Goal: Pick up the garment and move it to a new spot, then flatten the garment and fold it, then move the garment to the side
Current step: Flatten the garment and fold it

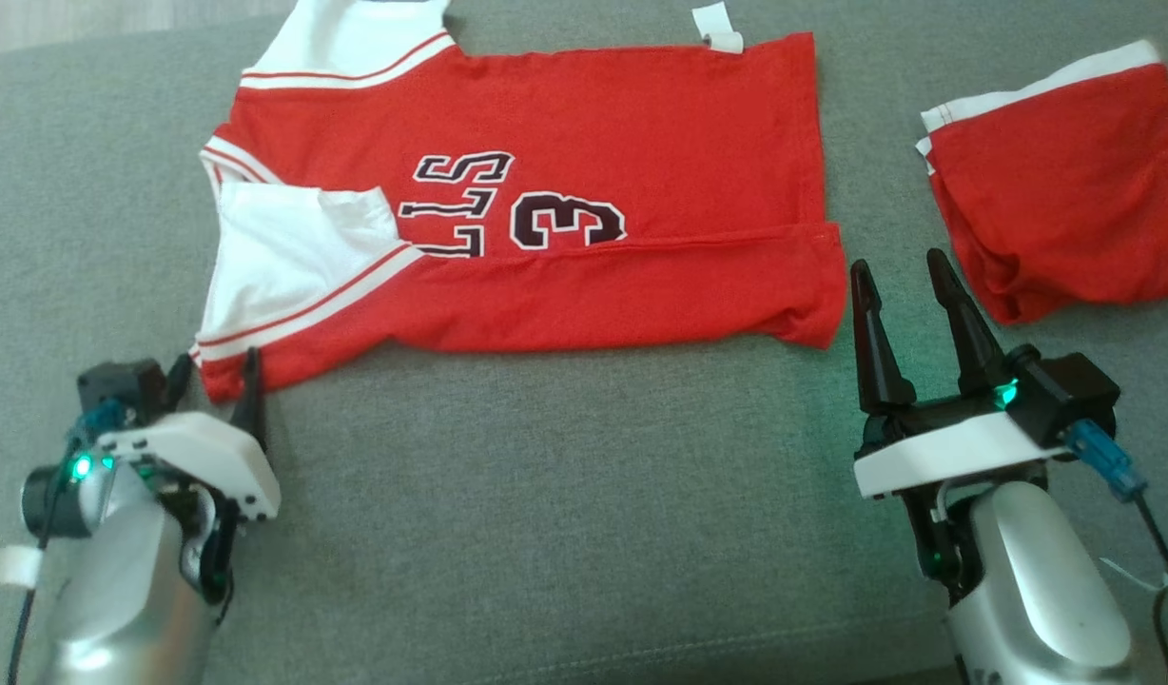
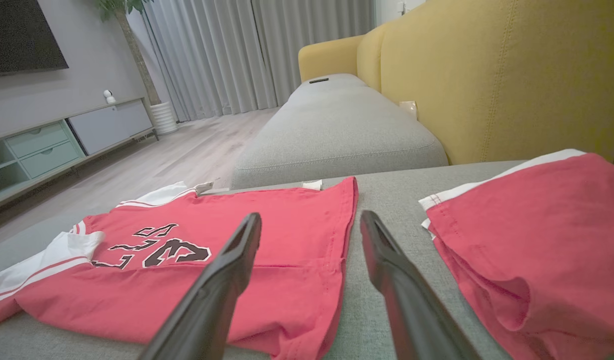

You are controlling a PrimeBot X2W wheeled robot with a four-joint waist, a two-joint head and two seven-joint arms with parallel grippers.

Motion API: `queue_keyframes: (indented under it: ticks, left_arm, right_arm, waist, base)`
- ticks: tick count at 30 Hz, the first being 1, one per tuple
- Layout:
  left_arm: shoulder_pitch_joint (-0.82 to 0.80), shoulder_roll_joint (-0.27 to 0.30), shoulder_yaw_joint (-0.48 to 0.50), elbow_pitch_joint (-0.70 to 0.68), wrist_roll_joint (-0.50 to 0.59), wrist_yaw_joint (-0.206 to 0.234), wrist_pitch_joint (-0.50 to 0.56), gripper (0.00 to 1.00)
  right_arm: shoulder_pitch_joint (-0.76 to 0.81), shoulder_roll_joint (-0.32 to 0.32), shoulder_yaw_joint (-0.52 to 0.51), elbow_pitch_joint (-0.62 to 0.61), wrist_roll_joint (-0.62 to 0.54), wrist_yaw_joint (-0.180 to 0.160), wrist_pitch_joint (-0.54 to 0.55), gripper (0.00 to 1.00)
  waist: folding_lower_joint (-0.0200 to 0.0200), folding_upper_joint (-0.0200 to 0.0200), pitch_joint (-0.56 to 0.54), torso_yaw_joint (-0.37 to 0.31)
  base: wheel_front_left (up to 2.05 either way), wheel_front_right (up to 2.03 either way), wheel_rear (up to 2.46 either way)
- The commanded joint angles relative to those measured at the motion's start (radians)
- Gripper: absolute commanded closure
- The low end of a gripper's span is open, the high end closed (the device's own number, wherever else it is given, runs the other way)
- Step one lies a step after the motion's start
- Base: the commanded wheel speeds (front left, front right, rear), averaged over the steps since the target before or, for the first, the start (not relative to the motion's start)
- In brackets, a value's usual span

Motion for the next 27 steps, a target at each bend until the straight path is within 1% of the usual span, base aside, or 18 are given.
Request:
queue_keyframes:
  ticks: [1,6,7,8,10,12,17,19,20,22,27]
  left_arm:
    - [-0.043,0.047,0.028,0.002,0.004,0.006,0.002,0.00]
    - [-0.079,0.048,0.010,0.069,0.004,-0.017,0.014,0.00]
    - [-0.086,0.048,0.005,0.080,0.004,-0.023,0.016,0.24]
    - [-0.091,0.049,0.002,0.088,0.004,-0.028,0.013,1.00]
    - [-0.101,0.049,-0.001,0.095,0.002,-0.036,-0.007,1.00]
    - [-0.111,0.046,0.000,0.084,0.002,-0.034,-0.038,1.00]
    - [-0.121,0.043,-0.008,0.022,0.015,-0.040,-0.075,1.00]
    - [-0.121,0.043,-0.016,-0.024,0.029,-0.044,-0.082,1.00]
    - [-0.117,0.045,-0.026,-0.077,0.046,-0.045,-0.084,1.00]
    - [-0.109,0.046,-0.026,-0.136,0.059,-0.043,-0.085,1.00]
    - [-0.088,0.041,-0.037,-0.204,0.077,-0.049,-0.085,1.00]
  right_arm:
    - [-0.028,0.006,0.024,-0.036,-0.002,-0.001,-0.005,0.00]
    - [-0.030,0.006,0.029,-0.034,-0.004,-0.001,-0.003,0.00]
    - [-0.030,0.006,0.026,-0.032,-0.006,-0.001,-0.002,0.00]
    - [-0.030,0.006,0.022,-0.029,-0.009,-0.001,0.001,0.00]
    - [-0.030,0.006,0.010,-0.021,-0.016,-0.001,0.010,0.00]
    - [-0.031,0.006,-0.002,-0.010,-0.024,-0.001,0.024,0.00]
    - [-0.044,0.006,-0.028,0.014,-0.046,-0.001,0.060,0.00]
    - [-0.057,0.006,-0.042,0.032,-0.055,-0.001,0.083,0.00]
    - [-0.072,0.006,-0.056,0.057,-0.062,-0.001,0.111,0.00]
    - [-0.089,0.006,-0.070,0.086,-0.067,-0.001,0.135,0.00]
    - [-0.135,0.006,-0.101,0.183,-0.055,-0.001,0.184,0.00]
  waist:
    - [-0.0001,-0.0001,0.004,-0.004]
    - [-0.0001,-0.0001,0.011,-0.010]
    - [-0.0001,-0.0001,0.012,-0.011]
    - [-0.0001,-0.0001,0.012,-0.010]
    - [-0.0001,-0.0001,0.011,-0.007]
    - [-0.0001,-0.0001,0.008,-0.001]
    - [-0.0001,-0.0001,0.000,0.019]
    - [-0.0001,-0.0001,-0.002,0.030]
    - [-0.0001,-0.0001,-0.003,0.042]
    - [-0.0001,-0.0001,-0.003,0.054]
    - [-0.0001,-0.0001,0.003,0.078]
  base:
    - [0.00,0.00,0.00]
    - [0.00,0.00,0.00]
    - [0.00,0.00,0.00]
    - [0.00,0.00,0.00]
    - [0.00,0.00,0.00]
    - [0.00,0.00,0.00]
    - [0.00,0.00,0.00]
    - [0.00,0.00,0.00]
    - [0.00,0.00,0.00]
    - [0.00,0.00,0.00]
    - [0.00,0.00,0.00]
